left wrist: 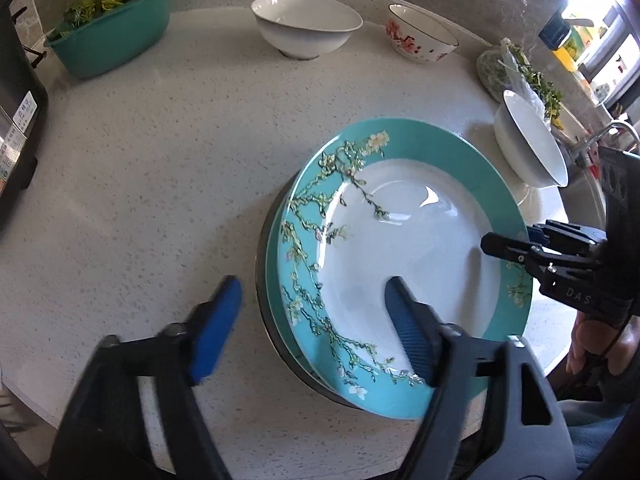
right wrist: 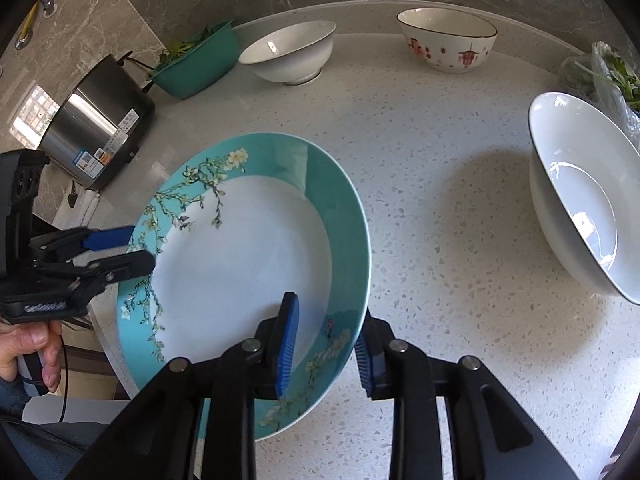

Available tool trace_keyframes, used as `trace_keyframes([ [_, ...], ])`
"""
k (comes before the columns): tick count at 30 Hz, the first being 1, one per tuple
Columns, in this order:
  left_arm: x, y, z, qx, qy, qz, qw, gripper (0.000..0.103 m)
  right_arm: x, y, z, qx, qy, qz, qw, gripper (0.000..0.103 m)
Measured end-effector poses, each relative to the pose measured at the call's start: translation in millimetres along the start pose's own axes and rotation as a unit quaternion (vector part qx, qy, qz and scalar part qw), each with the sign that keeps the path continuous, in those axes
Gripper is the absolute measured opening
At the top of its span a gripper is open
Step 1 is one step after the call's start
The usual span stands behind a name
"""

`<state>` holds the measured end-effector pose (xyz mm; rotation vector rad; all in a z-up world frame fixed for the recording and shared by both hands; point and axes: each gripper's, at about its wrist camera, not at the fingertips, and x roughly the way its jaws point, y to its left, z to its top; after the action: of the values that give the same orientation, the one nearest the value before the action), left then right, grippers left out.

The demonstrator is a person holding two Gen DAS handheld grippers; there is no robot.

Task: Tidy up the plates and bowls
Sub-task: 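Lower the large plate onto the stack and open the right gripper, then move the right tool to the rim of the large white bowl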

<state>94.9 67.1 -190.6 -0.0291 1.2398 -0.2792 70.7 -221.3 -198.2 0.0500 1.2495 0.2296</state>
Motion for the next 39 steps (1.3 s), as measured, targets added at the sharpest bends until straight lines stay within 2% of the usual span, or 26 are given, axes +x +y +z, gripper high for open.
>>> trace_keyframes([
  [4,-2,4,1,-0.002,0.002,0.000,1.0000,0.074,1,2,0,0.008,-0.002,-0.005,1.000,0.035],
  [9,-12,10,3,-0.002,-0.004,-0.004,1.0000,0.076,4,11,1,0.014,-0.003,-0.013,1.000,0.052],
  [13,-31,17,12,-0.008,-0.026,-0.007,0.9996,0.076,6,17,1,0.019,-0.006,-0.020,1.000,0.060],
  [16,-50,18,25,-0.015,-0.047,-0.028,0.9984,0.078,0,16,-1,0.036,-0.014,-0.023,0.999,0.062],
  [17,-55,15,31,-0.017,-0.055,-0.039,0.9976,0.082,-9,13,-3,0.049,-0.023,-0.023,0.998,0.062],
  [20,-70,-8,50,0.000,-0.070,-0.077,0.9946,0.086,-36,0,-9,0.080,-0.047,-0.026,0.995,0.068],
  [22,-74,-34,64,0.022,-0.074,-0.099,0.9921,0.086,-63,-19,-17,0.112,-0.074,-0.029,0.991,0.071],
  [26,-67,-93,85,0.054,-0.066,-0.131,0.9877,0.086,-119,-80,-35,0.190,-0.132,-0.034,0.972,0.072],
  [29,-47,-134,103,0.059,-0.047,-0.133,0.9883,0.086,-148,-141,-44,0.237,-0.161,-0.035,0.958,0.072],
  [33,-20,-187,129,0.070,-0.039,-0.111,0.9906,0.086,-154,-201,-47,0.271,-0.160,-0.019,0.949,0.072],
  [35,5,-206,142,0.069,-0.026,-0.091,0.9931,0.086,-146,-222,-42,0.276,-0.150,-0.005,0.950,0.072],
  [39,44,-230,155,0.076,-0.001,-0.077,0.9942,0.086,-120,-246,-37,0.271,-0.123,0.024,0.954,0.072],
])
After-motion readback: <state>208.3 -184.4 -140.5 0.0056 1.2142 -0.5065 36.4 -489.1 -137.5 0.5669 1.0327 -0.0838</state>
